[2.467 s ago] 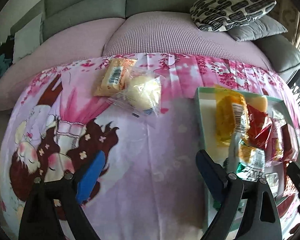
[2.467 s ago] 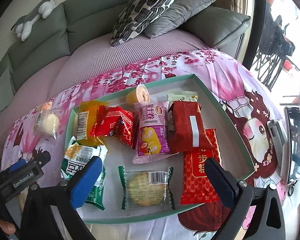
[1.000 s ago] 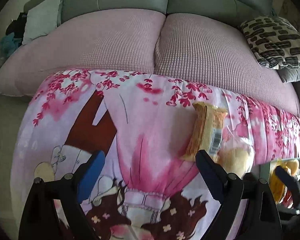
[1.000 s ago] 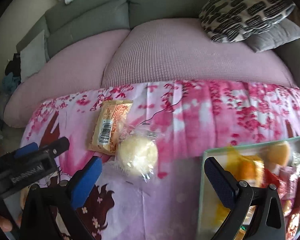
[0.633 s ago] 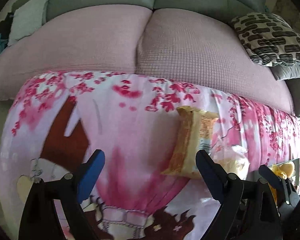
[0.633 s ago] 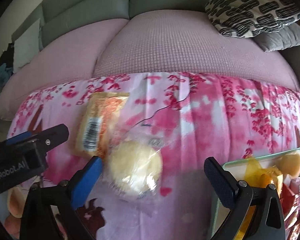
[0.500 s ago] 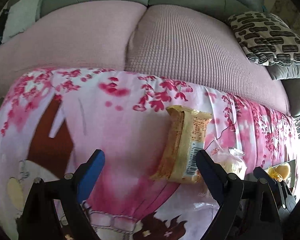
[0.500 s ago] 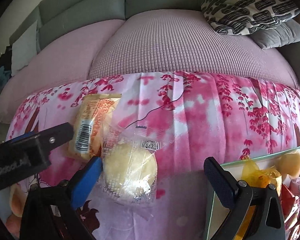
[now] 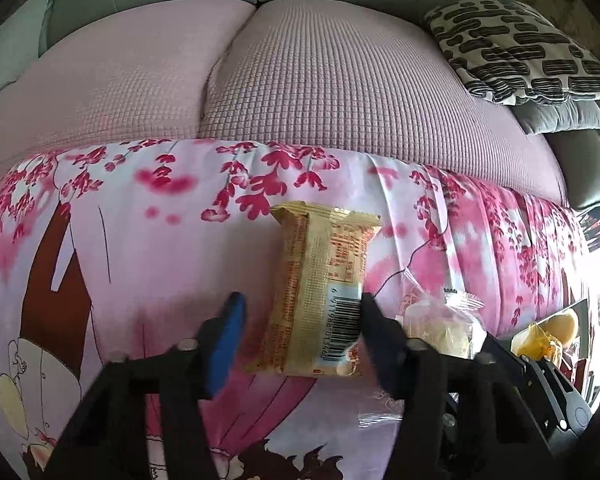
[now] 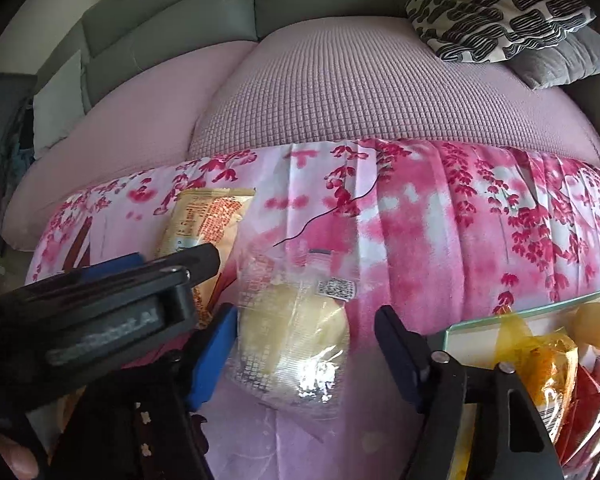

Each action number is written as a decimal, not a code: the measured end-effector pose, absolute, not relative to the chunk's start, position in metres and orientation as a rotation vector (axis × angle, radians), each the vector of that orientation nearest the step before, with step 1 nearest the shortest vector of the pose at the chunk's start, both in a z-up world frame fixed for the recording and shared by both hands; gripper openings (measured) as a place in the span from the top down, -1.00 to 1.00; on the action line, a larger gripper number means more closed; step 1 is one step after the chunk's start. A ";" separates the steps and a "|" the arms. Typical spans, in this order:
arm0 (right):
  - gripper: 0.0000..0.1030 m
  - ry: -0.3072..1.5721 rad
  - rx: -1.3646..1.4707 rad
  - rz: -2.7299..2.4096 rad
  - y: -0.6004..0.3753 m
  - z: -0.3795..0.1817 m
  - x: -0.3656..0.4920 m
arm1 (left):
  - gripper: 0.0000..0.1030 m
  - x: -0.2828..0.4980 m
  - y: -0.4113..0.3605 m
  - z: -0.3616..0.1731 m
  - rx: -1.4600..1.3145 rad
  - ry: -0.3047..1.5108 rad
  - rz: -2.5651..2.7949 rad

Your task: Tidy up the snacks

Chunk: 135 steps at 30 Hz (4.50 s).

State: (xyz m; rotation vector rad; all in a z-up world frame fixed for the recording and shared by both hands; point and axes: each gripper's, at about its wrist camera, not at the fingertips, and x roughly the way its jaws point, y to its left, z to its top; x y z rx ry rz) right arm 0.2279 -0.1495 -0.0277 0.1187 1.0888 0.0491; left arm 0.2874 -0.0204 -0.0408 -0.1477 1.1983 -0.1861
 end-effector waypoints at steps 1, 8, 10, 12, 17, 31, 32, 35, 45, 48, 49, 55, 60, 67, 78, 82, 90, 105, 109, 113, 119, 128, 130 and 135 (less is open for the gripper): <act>-0.33 1.089 0.123 0.051 -0.149 -0.027 0.227 | 0.14 0.286 -0.020 -0.040 -0.153 1.195 -0.194; -0.12 1.099 0.143 0.060 -0.147 -0.025 0.224 | 0.27 0.266 -0.004 -0.032 -0.186 1.173 -0.161; -0.10 1.100 0.144 0.058 -0.146 -0.024 0.222 | 0.28 0.260 0.003 -0.029 -0.198 1.164 -0.134; -0.07 1.100 0.146 0.057 -0.144 -0.022 0.221 | 0.28 0.253 0.009 -0.026 -0.222 1.152 -0.116; -0.03 1.089 0.152 0.074 -0.138 -0.013 0.210 | 0.28 0.234 0.020 -0.012 -0.258 1.114 -0.075; -0.03 0.953 0.227 0.077 -0.175 0.052 0.112 | 0.28 0.162 -0.003 0.048 -0.291 1.004 -0.142; -0.03 0.943 0.240 0.064 -0.184 0.056 0.104 | 0.28 0.158 -0.011 0.055 -0.282 0.999 -0.163; -0.03 0.906 0.258 -0.007 -0.217 0.068 0.081 | 0.28 0.147 -0.042 0.070 -0.244 0.989 -0.246; -0.03 0.951 0.320 -0.297 -0.330 0.052 0.033 | 0.28 0.120 -0.166 0.067 -0.092 1.037 -0.463; -0.03 0.964 0.341 -0.314 -0.348 0.045 0.027 | 0.28 0.120 -0.192 0.059 -0.062 1.063 -0.495; -0.03 0.966 0.346 -0.317 -0.351 0.044 0.025 | 0.28 0.120 -0.200 0.056 -0.049 1.071 -0.501; -0.03 0.979 0.366 -0.301 -0.359 0.036 0.026 | 0.26 0.119 -0.225 0.044 -0.005 1.116 -0.512; -0.04 0.991 0.354 -0.282 -0.351 0.031 0.026 | -0.14 0.116 -0.220 0.048 -0.029 1.115 -0.511; -0.16 0.999 0.336 -0.291 -0.347 0.031 0.024 | -0.47 0.098 -0.183 0.063 -0.036 1.062 -0.412; -0.74 0.969 0.302 -0.283 -0.325 0.034 -0.002 | -0.77 0.066 -0.108 0.028 -0.027 1.057 -0.158; -1.00 0.950 0.284 -0.268 -0.309 0.032 -0.013 | -0.79 0.055 -0.096 0.013 -0.026 1.063 -0.118; -1.00 0.949 0.239 -0.243 -0.283 0.028 -0.029 | -0.79 0.033 -0.073 -0.004 -0.006 1.086 0.007; -1.00 0.937 0.161 -0.239 -0.264 0.021 -0.047 | -0.79 0.011 -0.073 -0.020 0.087 1.157 0.019; -1.00 0.935 0.150 -0.246 -0.266 0.021 -0.048 | -0.79 0.011 -0.073 -0.018 0.091 1.157 0.012; -1.00 0.933 0.149 -0.241 -0.267 0.021 -0.048 | -0.79 0.011 -0.072 -0.019 0.084 1.168 0.012; -1.00 0.942 0.150 -0.233 -0.268 0.017 -0.048 | -0.79 0.012 -0.073 -0.019 0.079 1.165 0.009; -1.00 0.958 0.148 -0.232 -0.270 0.012 -0.047 | -0.79 0.015 -0.069 -0.020 0.058 1.163 0.025; -1.00 0.961 0.132 -0.244 -0.270 0.011 -0.047 | -0.79 0.015 -0.069 -0.020 0.059 1.164 0.029; -1.00 0.969 0.120 -0.258 -0.273 0.008 -0.047 | -0.79 0.015 -0.069 -0.021 0.064 1.163 0.037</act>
